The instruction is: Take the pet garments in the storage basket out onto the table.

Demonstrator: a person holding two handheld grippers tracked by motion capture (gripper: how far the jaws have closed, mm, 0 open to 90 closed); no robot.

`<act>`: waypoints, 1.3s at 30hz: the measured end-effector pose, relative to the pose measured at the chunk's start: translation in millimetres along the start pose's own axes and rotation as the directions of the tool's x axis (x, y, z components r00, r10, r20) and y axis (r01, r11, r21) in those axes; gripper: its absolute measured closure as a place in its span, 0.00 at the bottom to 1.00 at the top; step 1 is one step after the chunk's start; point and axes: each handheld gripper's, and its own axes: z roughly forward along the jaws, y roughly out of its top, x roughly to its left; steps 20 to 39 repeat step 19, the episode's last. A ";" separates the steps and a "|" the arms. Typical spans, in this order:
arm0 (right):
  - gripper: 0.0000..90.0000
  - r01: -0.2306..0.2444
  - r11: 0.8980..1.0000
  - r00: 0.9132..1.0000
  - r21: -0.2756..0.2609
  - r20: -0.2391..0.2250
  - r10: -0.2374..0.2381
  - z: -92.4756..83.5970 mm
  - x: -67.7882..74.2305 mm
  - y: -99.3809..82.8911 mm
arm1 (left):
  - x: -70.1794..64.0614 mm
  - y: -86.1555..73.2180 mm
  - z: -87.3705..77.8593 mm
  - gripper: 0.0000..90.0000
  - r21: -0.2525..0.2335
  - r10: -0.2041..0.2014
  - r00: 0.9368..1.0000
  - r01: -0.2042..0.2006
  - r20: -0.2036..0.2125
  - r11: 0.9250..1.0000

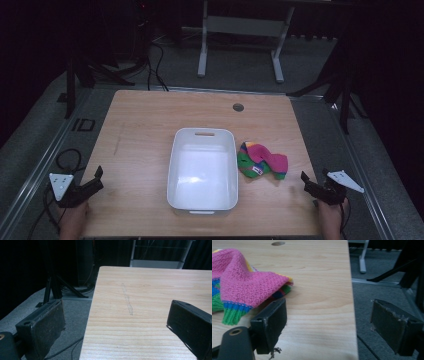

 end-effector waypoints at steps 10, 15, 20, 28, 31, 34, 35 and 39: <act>0.16 -0.011 1.000 0.998 -0.010 0.055 0.011 -9.3 1.9 -7.5 | 0.0 0.1 0.1 0.02 0.002 0.000 1.000 0.000 0.000 1.000; 0.16 0.017 1.000 0.998 -0.021 0.064 -0.016 -9.2 3.8 -7.6 | 0.6 0.1 0.0 0.02 0.003 -0.004 1.000 0.004 0.001 1.000; 0.16 -0.011 1.000 0.998 -0.026 0.055 0.012 -10.1 0.7 -7.7 | 0.9 0.2 0.1 0.02 0.002 -0.007 1.000 0.007 0.002 1.000; 0.16 -0.011 1.000 0.998 -0.026 0.055 0.012 -10.1 0.7 -7.7 | 0.9 0.2 0.1 0.02 0.002 -0.007 1.000 0.007 0.002 1.000; 0.16 -0.011 1.000 0.998 -0.026 0.055 0.012 -10.1 0.7 -7.7 | 0.9 0.2 0.1 0.02 0.002 -0.007 1.000 0.007 0.002 1.000; 0.16 -0.011 1.000 0.998 -0.026 0.055 0.012 -10.1 0.7 -7.7 | 0.9 0.2 0.1 0.02 0.002 -0.007 1.000 0.007 0.002 1.000; 0.16 -0.011 1.000 0.998 -0.026 0.055 0.012 -10.1 0.7 -7.7 | 0.9 0.2 0.1 0.02 0.002 -0.007 1.000 0.007 0.002 1.000; 0.16 -0.011 1.000 0.998 -0.026 0.055 0.012 -10.1 0.7 -7.7 | 0.9 0.2 0.1 0.02 0.002 -0.007 1.000 0.007 0.002 1.000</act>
